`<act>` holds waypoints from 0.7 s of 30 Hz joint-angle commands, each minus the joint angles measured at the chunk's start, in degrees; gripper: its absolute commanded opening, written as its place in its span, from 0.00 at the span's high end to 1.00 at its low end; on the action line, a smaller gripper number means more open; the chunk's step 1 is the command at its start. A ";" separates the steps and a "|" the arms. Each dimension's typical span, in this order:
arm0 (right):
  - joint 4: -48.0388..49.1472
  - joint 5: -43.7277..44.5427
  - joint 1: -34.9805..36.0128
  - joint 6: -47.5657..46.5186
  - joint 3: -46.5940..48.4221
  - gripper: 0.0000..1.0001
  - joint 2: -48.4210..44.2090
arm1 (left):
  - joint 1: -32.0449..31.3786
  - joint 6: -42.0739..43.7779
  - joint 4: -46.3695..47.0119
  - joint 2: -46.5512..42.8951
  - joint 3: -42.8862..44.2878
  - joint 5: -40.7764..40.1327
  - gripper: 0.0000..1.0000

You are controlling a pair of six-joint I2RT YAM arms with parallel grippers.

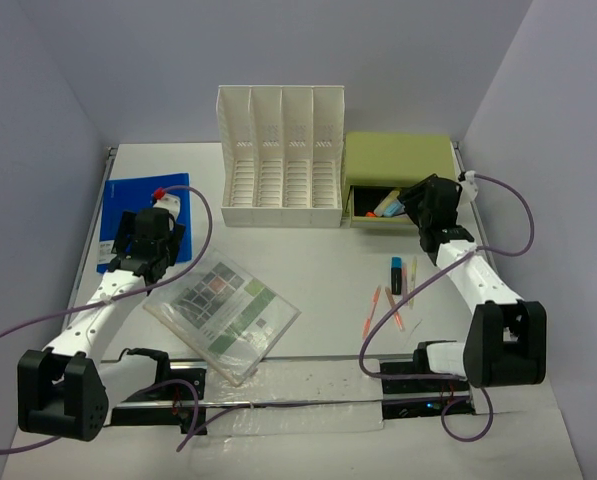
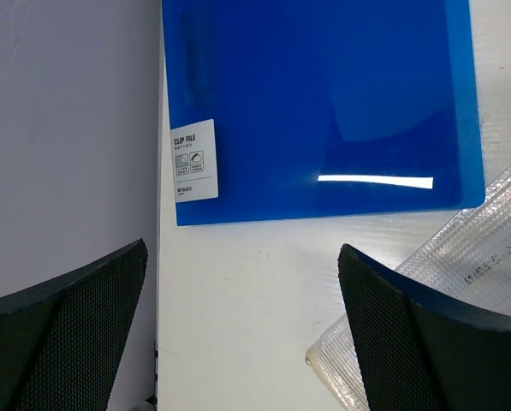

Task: Organize the desk

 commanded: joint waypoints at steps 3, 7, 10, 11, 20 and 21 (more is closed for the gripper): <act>-2.19 1.36 -0.27 -7.98 3.28 0.38 -7.89 | -0.16 -0.83 1.96 0.62 0.43 -0.40 0.01; -4.65 0.48 1.58 -10.78 1.08 0.39 -12.42 | -0.16 -0.83 1.65 0.29 0.44 0.16 0.01; -8.14 0.13 2.78 -13.81 -1.88 0.43 -15.48 | -0.16 -0.83 1.43 -0.15 0.44 0.81 0.01; -9.81 0.38 3.31 -15.14 -2.18 0.43 -16.13 | -0.16 -0.91 1.26 -0.25 0.52 1.16 0.01; -38.81 8.55 17.07 -27.50 6.75 0.45 -7.13 | -0.16 -1.18 0.29 0.37 1.14 3.19 0.01; -39.74 7.83 17.49 -27.69 6.71 0.44 -6.68 | -0.22 -1.24 0.04 0.30 1.27 3.51 0.01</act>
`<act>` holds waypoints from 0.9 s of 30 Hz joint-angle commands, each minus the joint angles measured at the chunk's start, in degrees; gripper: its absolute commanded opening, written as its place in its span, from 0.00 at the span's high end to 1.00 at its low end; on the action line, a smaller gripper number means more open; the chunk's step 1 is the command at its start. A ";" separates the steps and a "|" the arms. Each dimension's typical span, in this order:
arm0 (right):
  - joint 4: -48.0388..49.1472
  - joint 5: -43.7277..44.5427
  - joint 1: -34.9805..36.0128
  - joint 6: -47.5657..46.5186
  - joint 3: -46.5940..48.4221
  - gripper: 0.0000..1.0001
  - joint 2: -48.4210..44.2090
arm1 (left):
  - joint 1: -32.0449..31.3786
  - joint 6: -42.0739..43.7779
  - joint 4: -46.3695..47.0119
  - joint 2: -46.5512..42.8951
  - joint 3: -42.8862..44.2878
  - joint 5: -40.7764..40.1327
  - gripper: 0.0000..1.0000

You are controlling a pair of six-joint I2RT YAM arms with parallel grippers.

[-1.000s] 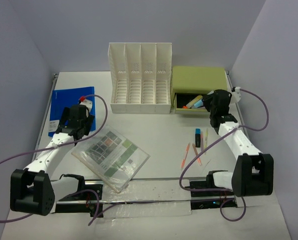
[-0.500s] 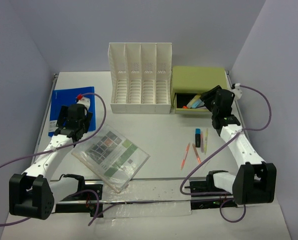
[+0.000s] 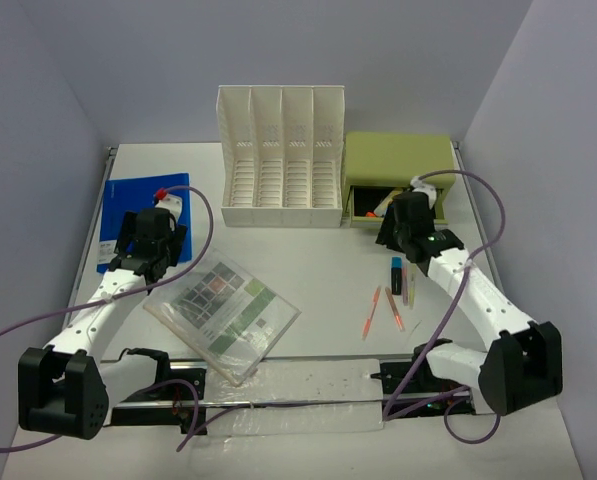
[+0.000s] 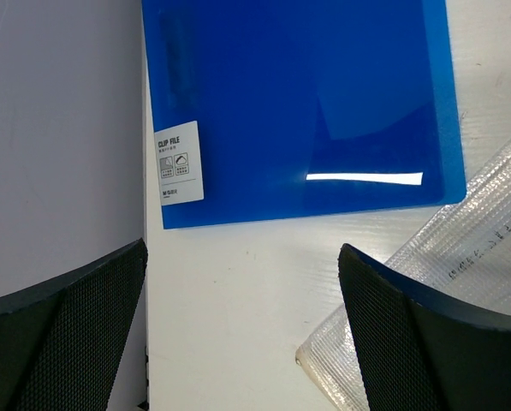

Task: Organize the desk

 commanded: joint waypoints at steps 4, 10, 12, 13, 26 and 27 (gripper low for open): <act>-14.49 3.15 4.79 -5.43 3.67 0.42 3.83 | -0.13 -0.85 -0.08 -0.98 1.32 2.42 0.01; -17.69 4.79 4.70 -4.97 5.47 0.41 14.97 | -0.17 -0.71 -0.16 -2.41 1.27 4.26 0.01; -18.86 5.73 4.70 -4.23 6.50 0.41 17.65 | -0.13 -0.59 -0.08 -2.62 1.18 4.55 0.01; -19.12 5.75 4.70 -4.23 6.82 0.40 18.62 | -0.13 -0.59 -0.12 -2.71 1.27 4.72 0.01; -20.80 1.00 1.80 -5.89 6.38 0.38 23.40 | -0.13 -0.48 -0.25 -4.48 1.23 6.27 0.01; -20.80 0.42 1.80 -5.90 6.31 0.38 23.76 | -0.13 -0.34 -0.25 -4.62 1.23 6.35 0.01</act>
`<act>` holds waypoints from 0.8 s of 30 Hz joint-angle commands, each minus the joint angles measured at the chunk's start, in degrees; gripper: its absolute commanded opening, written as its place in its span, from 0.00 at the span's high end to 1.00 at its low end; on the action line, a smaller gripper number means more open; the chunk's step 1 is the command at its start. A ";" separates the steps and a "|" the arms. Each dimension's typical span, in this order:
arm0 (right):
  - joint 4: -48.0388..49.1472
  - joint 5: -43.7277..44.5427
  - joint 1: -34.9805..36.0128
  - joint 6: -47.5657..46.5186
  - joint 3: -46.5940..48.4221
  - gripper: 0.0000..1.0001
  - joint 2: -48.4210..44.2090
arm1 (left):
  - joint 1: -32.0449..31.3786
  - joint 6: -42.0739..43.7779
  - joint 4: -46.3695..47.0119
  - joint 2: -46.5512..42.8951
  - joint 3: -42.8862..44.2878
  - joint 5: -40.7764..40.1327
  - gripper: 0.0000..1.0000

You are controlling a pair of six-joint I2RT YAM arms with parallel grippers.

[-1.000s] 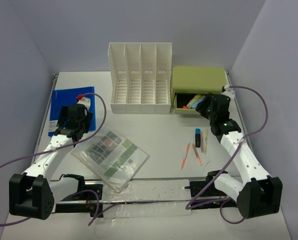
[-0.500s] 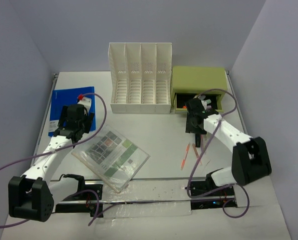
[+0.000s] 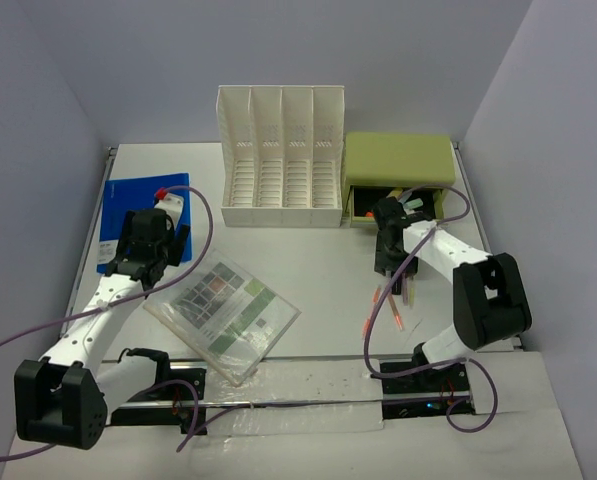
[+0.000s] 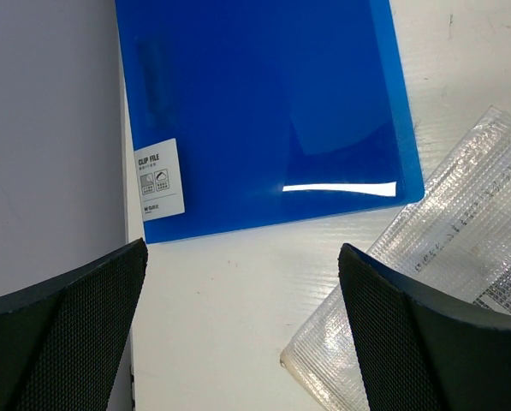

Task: Organize the desk

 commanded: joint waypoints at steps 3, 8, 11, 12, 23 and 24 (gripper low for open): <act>-1.39 -4.92 -0.43 -1.45 1.39 0.38 2.26 | -0.14 -0.45 0.26 -1.83 1.24 1.31 0.01; 1.03 -8.80 -0.64 -0.55 0.56 0.38 -0.18 | -0.13 -0.46 0.10 -1.92 1.32 1.66 0.01; 4.21 -12.02 -0.94 1.03 -1.06 0.39 -2.24 | -0.13 -0.46 -0.07 -2.07 1.41 2.01 0.01; 5.55 -10.68 -0.90 2.20 -2.02 0.39 -3.58 | -0.13 -0.46 -0.08 -2.15 1.41 2.12 0.01; 14.30 6.06 -0.83 9.07 -7.97 0.39 -20.37 | -0.22 -0.28 -0.26 -1.97 1.49 3.60 0.01; 14.72 6.20 -0.86 9.83 -8.88 0.39 -21.71 | -0.22 -0.28 -0.31 -2.17 1.44 3.65 0.01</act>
